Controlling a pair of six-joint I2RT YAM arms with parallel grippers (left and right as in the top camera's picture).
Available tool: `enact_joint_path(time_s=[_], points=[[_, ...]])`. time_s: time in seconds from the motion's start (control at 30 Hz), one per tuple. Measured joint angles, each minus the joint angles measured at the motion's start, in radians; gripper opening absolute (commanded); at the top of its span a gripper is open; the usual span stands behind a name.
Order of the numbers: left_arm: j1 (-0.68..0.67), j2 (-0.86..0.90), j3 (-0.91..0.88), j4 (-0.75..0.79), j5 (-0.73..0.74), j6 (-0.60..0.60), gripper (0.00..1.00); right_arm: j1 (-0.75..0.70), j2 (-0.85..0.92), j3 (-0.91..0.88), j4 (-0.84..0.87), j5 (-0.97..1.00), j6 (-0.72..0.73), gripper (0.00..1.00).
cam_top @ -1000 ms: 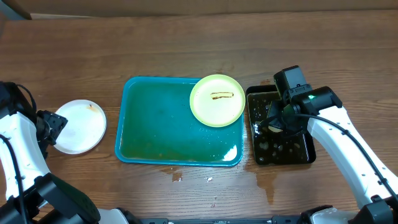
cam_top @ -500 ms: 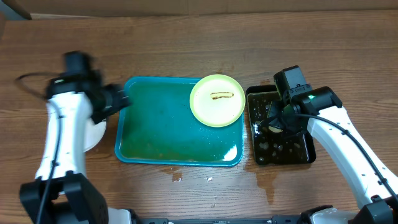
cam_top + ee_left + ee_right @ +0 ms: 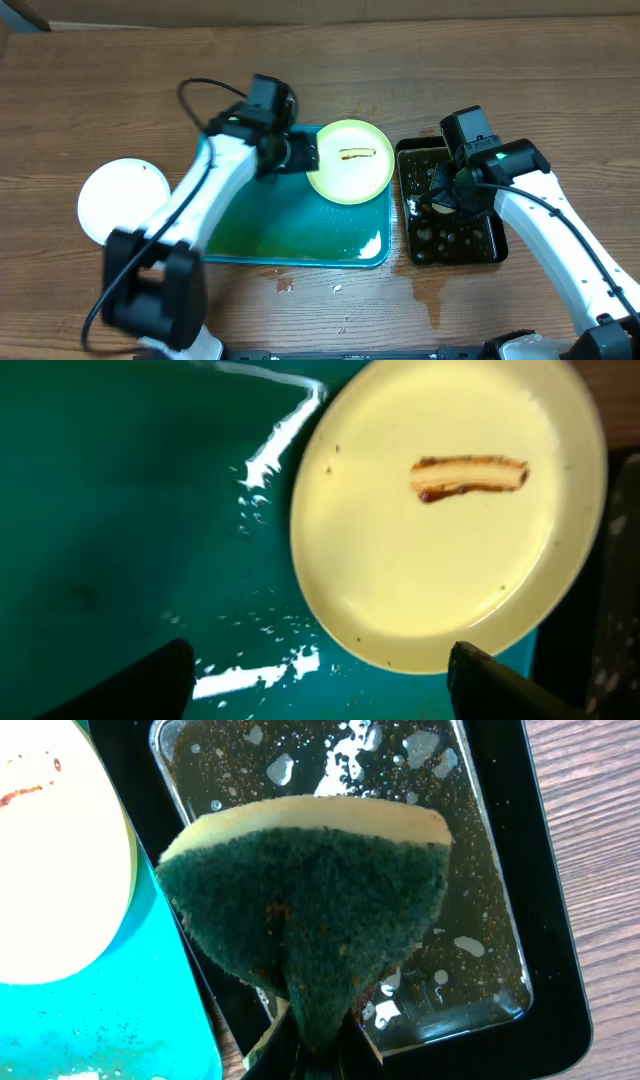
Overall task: Clean dirty plates on tray and stack at the side
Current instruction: 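Grasp the yellow-green plate rim with left gripper and pull forward, then dip the sponge in the black tray's soapy water with right gripper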
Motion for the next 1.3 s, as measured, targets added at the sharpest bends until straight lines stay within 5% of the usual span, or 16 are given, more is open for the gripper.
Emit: enact_joint_path(time_s=[0.27,0.43,0.67,1.0,1.3], points=[[-0.083,0.135,0.000,0.027,-0.001,-0.068,0.70,0.000,0.000,0.000,-0.005,0.000,0.000,0.04],[-0.101,0.182,0.000,0.000,-0.005,-0.080,0.31,0.000,0.000,0.000,-0.008,0.000,0.000,0.04],[-0.094,0.209,0.002,-0.122,-0.040,-0.101,0.05,0.000,0.000,0.000,-0.010,0.000,0.000,0.04],[-0.069,0.208,0.019,-0.276,-0.156,-0.097,0.04,0.000,0.000,-0.009,0.019,0.000,-0.027,0.04],[-0.024,0.209,0.019,-0.320,-0.194,-0.097,0.04,0.000,0.001,-0.193,0.260,-0.005,-0.053,0.04]])
